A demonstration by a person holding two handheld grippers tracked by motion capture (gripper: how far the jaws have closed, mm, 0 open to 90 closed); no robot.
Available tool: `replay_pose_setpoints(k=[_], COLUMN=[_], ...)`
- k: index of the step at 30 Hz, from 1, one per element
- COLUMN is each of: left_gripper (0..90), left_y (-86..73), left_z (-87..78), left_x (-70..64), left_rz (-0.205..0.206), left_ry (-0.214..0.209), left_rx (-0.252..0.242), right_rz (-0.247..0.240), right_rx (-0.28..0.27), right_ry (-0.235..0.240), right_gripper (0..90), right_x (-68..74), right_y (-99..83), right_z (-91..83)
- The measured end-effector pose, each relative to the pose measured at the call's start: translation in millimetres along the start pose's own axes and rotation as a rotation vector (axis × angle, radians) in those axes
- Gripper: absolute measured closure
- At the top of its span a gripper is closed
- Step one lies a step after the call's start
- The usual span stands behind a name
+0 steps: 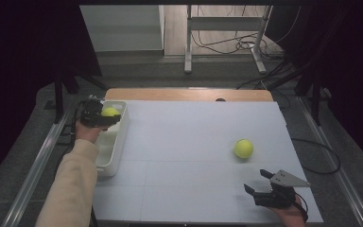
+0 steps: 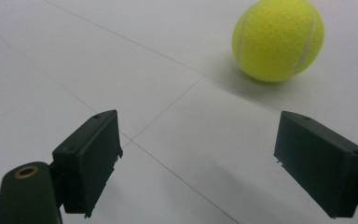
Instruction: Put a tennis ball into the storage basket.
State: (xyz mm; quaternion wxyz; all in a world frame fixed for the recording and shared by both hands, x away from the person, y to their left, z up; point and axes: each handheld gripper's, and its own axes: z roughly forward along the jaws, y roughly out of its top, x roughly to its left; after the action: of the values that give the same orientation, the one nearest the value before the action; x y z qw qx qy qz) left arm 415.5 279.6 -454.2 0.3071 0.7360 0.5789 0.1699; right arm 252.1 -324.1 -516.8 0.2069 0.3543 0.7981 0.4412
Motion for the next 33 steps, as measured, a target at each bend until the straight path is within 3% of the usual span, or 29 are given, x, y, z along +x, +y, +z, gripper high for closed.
replay_pose_setpoints(k=[20,26,33], left_gripper=[24.7,13.7,10.1], left_y=[0.8,3.5,3.4], left_z=[0.0,-5.4,-10.2], left_x=[-3.0,-4.7,-7.4], left_rz=[0.007,-0.023,-0.007], left_ry=[0.004,-0.021,-0.032], left_rx=[0.001,-0.068,-0.096], right_rz=[-0.001,-0.002,-0.003], right_rx=[0.001,-0.001,0.0], right_ry=[0.005,0.004,0.002], right_gripper=[15.0,15.0,15.0], right_x=[0.3,0.5,0.7], right_y=[0.0,0.1,0.2], right_z=[0.8,0.6,0.4])
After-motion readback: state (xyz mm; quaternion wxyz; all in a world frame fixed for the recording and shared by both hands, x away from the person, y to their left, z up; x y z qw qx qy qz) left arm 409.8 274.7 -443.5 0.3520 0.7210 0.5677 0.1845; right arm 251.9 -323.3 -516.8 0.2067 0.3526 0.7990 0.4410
